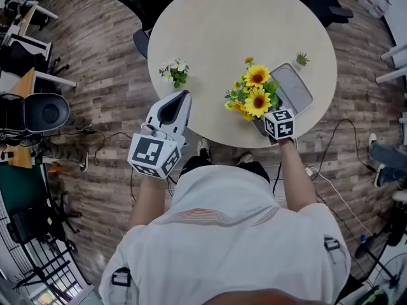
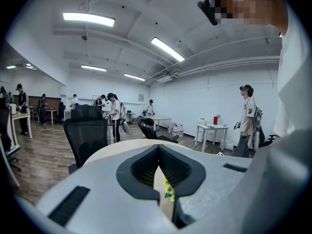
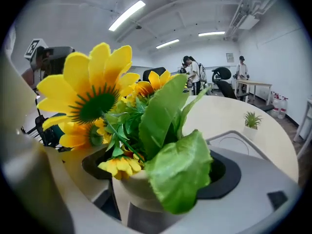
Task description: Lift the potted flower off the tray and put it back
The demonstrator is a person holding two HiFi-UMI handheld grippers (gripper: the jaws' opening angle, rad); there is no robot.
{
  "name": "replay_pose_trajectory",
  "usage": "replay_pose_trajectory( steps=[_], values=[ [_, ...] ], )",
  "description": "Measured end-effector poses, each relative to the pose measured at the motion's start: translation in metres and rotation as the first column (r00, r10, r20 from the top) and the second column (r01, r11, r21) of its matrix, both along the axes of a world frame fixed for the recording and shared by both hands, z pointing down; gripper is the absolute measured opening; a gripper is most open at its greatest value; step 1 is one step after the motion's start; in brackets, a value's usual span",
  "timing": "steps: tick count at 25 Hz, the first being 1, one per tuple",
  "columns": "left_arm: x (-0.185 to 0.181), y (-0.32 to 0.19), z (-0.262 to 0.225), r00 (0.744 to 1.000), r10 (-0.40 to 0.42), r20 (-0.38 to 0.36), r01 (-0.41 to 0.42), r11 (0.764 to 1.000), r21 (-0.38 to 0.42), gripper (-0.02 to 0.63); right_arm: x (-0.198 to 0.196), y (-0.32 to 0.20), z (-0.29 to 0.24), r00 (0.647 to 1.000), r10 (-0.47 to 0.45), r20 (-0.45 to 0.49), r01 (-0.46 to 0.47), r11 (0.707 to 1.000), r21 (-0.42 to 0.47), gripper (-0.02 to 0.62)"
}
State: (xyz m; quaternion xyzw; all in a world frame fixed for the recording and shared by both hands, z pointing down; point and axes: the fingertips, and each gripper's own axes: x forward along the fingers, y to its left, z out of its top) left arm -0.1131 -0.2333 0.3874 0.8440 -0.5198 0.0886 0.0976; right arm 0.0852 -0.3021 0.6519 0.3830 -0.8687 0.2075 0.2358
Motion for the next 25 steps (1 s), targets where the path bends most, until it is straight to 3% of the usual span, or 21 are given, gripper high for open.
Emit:
replay_pose_trajectory(
  steps=[15, 25],
  values=[
    [0.008, -0.011, 0.005, 1.000, 0.031, 0.001, -0.031, 0.999, -0.014, 0.005, -0.004, 0.006, 0.044, 0.992, -0.065, -0.112, 0.060, 0.997, -0.046, 0.489],
    [0.014, -0.012, 0.007, 0.998, 0.065, -0.005, -0.065, 0.998, -0.014, 0.005, -0.001, 0.007, 0.051, 0.999, -0.018, -0.041, 0.014, 0.995, -0.100, 0.491]
  ],
)
